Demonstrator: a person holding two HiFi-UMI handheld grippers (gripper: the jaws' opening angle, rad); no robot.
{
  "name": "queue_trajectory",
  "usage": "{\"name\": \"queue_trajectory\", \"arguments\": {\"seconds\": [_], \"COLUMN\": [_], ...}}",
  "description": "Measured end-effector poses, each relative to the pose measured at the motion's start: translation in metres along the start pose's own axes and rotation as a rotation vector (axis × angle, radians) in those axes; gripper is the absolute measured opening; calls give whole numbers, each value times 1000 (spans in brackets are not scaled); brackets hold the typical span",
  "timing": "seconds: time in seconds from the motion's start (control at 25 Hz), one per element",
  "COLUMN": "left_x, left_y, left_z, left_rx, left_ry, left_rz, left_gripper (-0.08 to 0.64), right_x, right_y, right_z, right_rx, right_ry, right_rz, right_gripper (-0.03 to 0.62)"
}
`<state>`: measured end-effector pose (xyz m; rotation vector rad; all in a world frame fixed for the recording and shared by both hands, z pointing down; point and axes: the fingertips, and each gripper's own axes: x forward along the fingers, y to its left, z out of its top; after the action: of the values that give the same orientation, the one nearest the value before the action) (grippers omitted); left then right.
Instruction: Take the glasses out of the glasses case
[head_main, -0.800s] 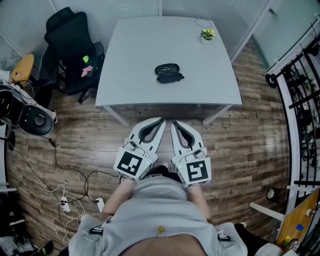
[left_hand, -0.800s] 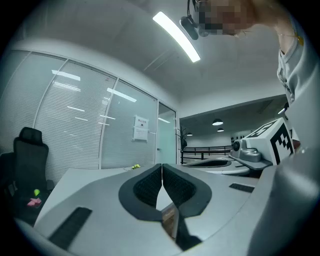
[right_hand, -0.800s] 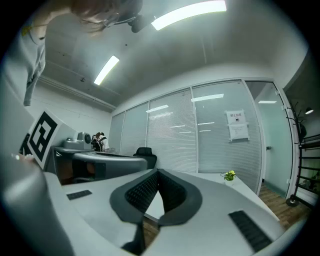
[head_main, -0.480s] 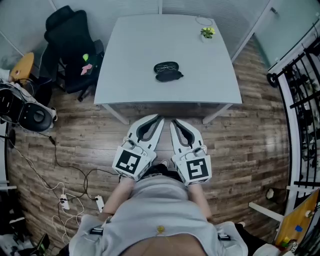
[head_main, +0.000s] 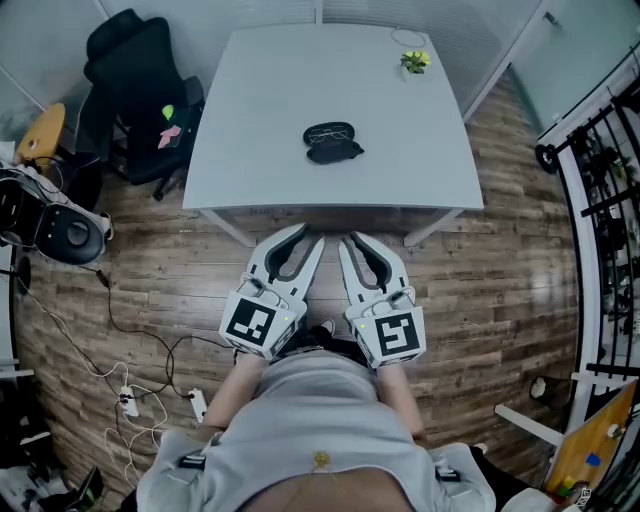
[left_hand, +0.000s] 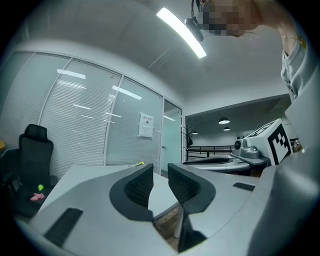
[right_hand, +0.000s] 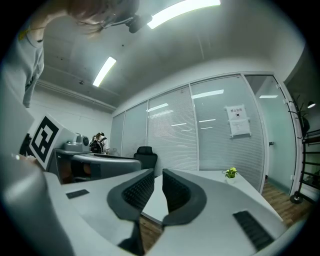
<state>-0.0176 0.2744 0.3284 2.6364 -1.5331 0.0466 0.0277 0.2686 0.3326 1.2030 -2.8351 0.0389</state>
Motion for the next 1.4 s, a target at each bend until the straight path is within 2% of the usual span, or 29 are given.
{"name": "queue_trajectory", "arguments": {"seconds": [0.36,0.56,0.84,1.16,1.4], "left_x": [40,80,128,166,180], "left_y": [25,52,91,137,163], "left_z": [-2,0,7,1,1], "left_rx": [-8,-23,-6,-23,-10], "left_ry": [-4,-2,9,42,50], "left_rz": [-43,-80,-140,-180,-197], "left_gripper": [92,92,92,92,92], "right_x": [36,71,126,174,204], "right_y": [-30,-56,-86,-109,-117], "right_z": [-2,-2,5,-10,-12], "right_rx": [1,-5,-8,5,-4], "right_ry": [25,29,16,80,92], "right_rz": [-57,-89,-128,-178,-201], "right_gripper": [58,58,58,58,58]}}
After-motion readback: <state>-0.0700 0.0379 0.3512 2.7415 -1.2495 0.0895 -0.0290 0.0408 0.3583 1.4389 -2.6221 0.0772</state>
